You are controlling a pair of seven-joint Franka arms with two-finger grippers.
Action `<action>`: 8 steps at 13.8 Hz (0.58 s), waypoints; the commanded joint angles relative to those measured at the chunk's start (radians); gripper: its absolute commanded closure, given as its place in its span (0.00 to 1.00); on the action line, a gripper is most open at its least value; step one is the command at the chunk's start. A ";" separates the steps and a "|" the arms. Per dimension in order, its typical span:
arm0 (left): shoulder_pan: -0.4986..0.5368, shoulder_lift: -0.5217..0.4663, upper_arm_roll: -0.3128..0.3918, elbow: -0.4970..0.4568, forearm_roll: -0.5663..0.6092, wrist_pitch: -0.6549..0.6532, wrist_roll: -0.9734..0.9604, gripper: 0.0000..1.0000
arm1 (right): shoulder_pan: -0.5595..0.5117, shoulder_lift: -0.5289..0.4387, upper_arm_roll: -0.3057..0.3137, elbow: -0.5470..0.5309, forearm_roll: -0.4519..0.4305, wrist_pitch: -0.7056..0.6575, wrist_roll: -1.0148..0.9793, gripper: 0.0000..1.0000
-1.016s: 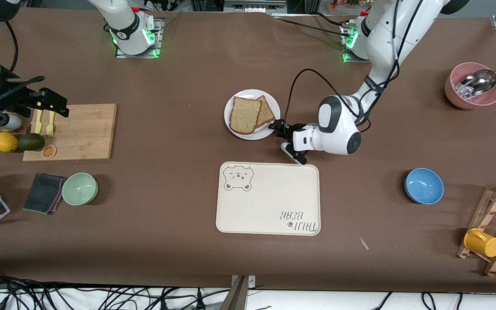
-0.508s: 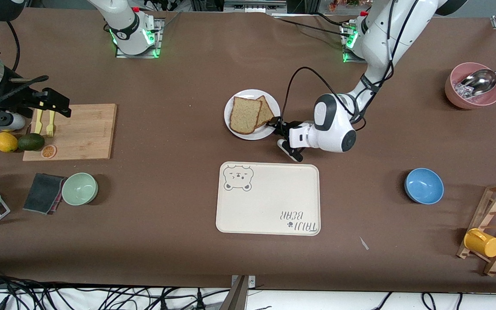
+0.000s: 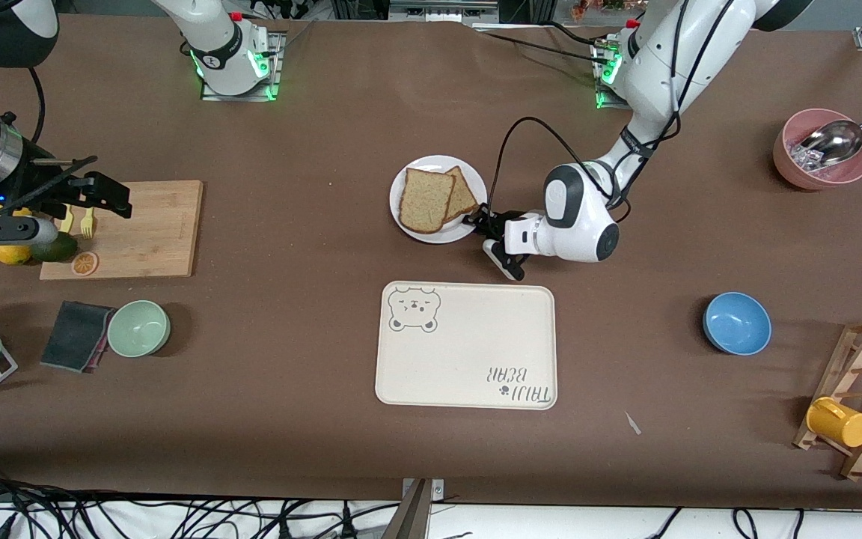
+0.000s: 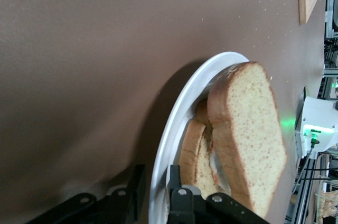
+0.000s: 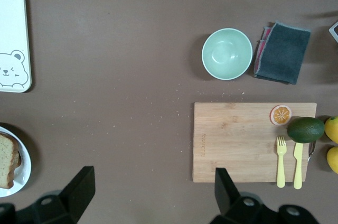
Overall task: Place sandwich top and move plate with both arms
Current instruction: 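Grip the white plate's rim with the left gripper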
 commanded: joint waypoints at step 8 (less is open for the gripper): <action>0.022 -0.013 0.002 0.005 -0.043 -0.028 0.053 1.00 | 0.000 0.005 0.003 0.003 -0.014 0.008 0.003 0.00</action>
